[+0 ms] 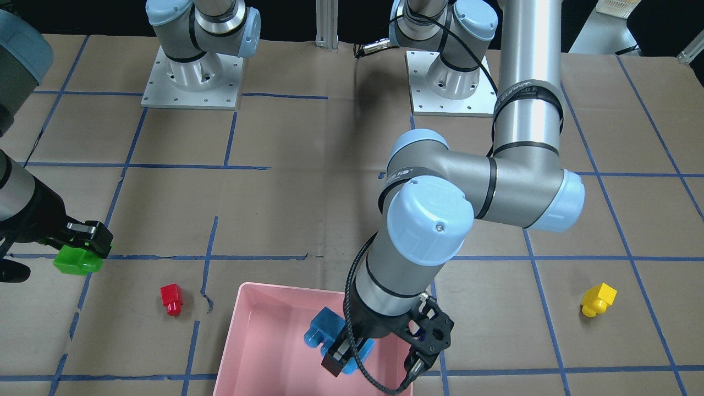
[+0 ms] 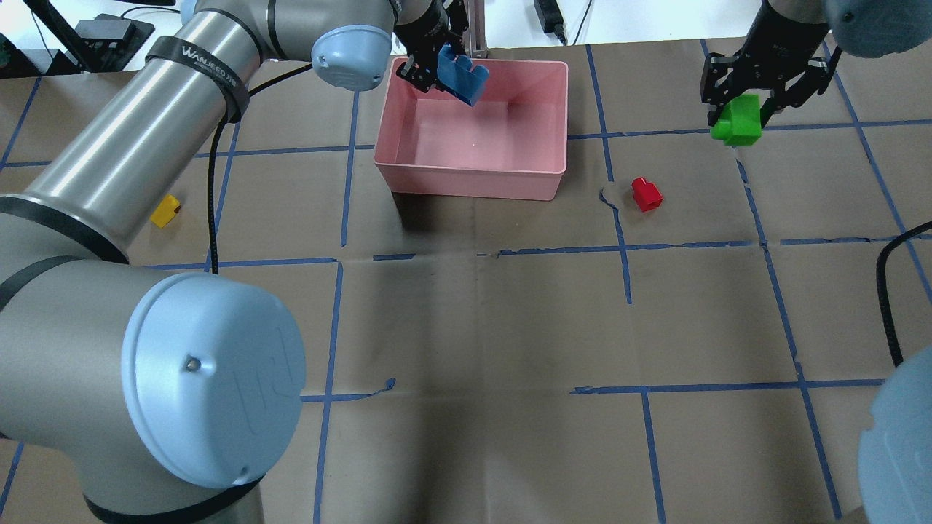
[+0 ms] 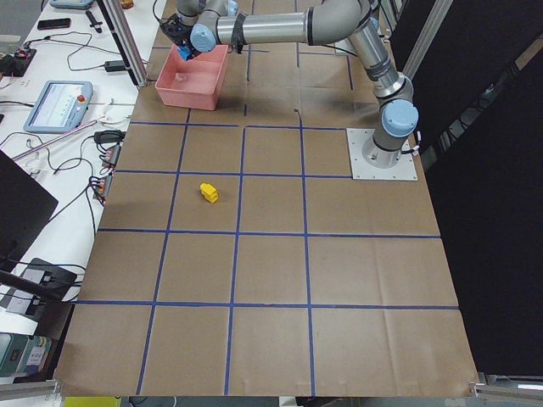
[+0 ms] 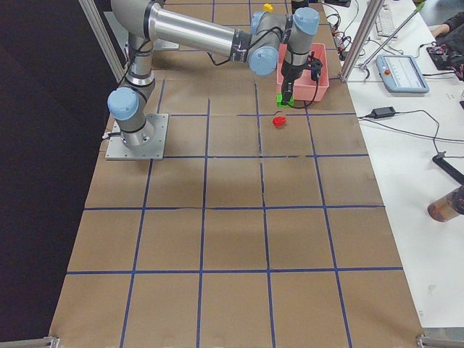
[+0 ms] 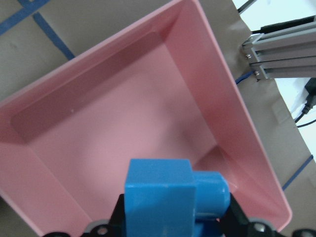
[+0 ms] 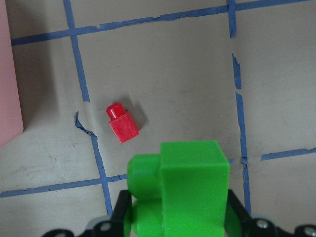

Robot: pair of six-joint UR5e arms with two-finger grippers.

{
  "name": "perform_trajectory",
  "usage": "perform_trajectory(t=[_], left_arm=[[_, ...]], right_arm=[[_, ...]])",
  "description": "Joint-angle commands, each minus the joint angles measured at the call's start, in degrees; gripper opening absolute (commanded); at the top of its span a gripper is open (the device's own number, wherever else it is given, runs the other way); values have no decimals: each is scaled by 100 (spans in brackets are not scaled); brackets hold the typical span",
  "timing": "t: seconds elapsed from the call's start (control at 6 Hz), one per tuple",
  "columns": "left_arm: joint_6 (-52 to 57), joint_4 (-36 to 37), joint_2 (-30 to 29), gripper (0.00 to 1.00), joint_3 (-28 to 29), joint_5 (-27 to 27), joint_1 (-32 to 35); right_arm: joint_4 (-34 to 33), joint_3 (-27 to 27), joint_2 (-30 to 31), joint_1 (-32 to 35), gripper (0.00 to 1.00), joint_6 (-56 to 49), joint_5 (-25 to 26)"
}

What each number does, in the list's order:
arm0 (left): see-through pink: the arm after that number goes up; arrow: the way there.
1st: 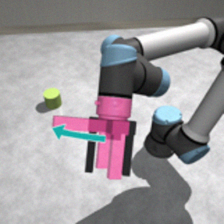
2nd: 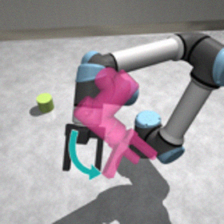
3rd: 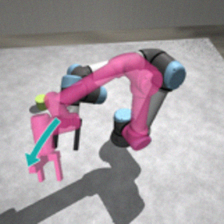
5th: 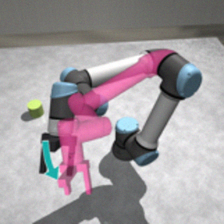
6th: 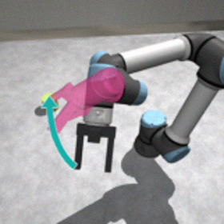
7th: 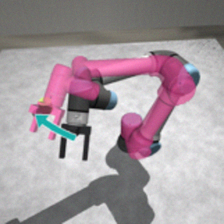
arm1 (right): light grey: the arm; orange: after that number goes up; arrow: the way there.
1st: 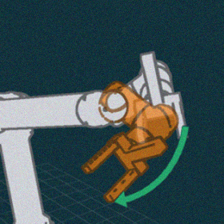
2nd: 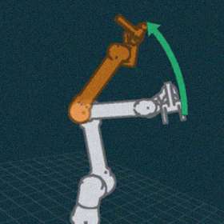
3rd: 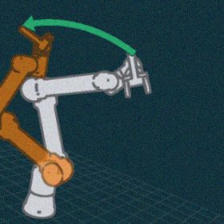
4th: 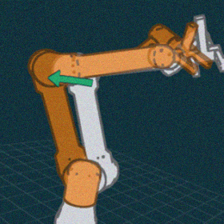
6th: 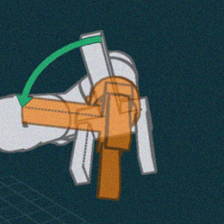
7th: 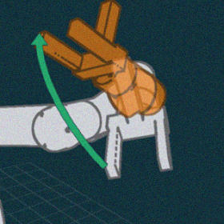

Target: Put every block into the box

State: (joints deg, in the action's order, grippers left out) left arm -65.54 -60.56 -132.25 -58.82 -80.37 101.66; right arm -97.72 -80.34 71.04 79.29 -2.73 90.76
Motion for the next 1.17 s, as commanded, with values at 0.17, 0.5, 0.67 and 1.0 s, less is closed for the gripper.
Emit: perform_trajectory(t=[0.17,0.5,0.67,1.0], left_arm=[[68,10,-152,81,28,-84,21],[495,27,84,91,-391,-93,3],[1534,-69,381,94,-655,-493,-145],[4300,-105,1240,98,-1811,-1016,-863]], right_arm=[[-2,1,-2,8,42,-8,-41],[-63,1,-2,8,42,-8,-50],[-107,96,-37,103,42,26,-233],[-212,988,-579,620,42,114,-445]])
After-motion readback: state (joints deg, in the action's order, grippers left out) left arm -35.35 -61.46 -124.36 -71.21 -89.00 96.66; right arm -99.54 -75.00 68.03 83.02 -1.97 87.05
